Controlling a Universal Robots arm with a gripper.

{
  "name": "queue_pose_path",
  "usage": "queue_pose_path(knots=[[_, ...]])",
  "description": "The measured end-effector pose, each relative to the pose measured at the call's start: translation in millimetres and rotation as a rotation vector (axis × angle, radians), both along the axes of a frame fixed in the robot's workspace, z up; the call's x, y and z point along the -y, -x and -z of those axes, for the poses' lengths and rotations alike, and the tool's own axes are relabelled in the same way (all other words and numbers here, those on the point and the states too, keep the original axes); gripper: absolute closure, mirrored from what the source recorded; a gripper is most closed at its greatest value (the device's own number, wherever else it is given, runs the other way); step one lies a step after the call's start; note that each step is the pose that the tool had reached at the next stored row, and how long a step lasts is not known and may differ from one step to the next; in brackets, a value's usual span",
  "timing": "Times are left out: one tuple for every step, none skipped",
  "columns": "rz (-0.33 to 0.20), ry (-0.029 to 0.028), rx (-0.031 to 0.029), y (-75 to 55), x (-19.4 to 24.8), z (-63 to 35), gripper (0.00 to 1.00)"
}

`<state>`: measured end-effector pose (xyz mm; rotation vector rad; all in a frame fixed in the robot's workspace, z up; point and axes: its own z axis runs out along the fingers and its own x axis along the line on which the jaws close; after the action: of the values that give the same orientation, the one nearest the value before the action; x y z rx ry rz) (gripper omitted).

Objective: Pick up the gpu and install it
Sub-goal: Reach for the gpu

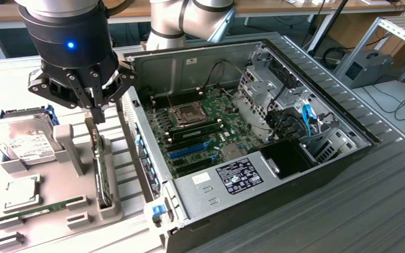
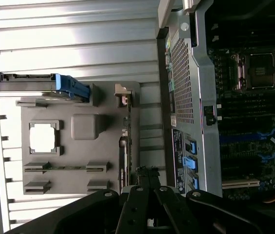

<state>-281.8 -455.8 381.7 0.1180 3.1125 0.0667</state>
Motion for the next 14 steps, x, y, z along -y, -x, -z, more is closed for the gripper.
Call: queue_pose_path(knots=[[0.000, 0.0000, 0.0000, 0.0, 0.3, 0.0, 0.89], [0.000, 0.0001, 0.0000, 0.0, 0.7, 0.0, 0.89], [0.000, 0.0000, 0.0000, 0.0, 0.9, 0.0, 0.89], [0.000, 0.0000, 0.0000, 0.0, 1.5, 0.0, 0.89], [0.000, 0.0001, -0.0001, 0.0, 1.8, 0.0, 0.89], [0.000, 0.0000, 0.0000, 0.0, 2.0, 0.0, 0.89], [0.000, 0.0000, 0.0000, 0.0, 2.3, 0.0, 0.89], [0.000, 0.0000, 0.0000, 0.0, 2.5, 0.0, 0.89], [0.000, 0.0000, 0.0000, 0.0, 2.8, 0.0, 0.89], [0.000, 0.0000, 0.0000, 0.0, 3.0, 0.0, 0.89], [0.000, 0.0000, 0.0000, 0.0, 3.2, 0.0, 0.89], [0.000, 0.0000, 0.0000, 0.0, 3.4, 0.0, 0.89], [0.000, 0.0000, 0.0000, 0.0, 3.6, 0.0, 0.89], [0.000, 0.0000, 0.0000, 0.0, 3.9, 0.0, 0.89]])
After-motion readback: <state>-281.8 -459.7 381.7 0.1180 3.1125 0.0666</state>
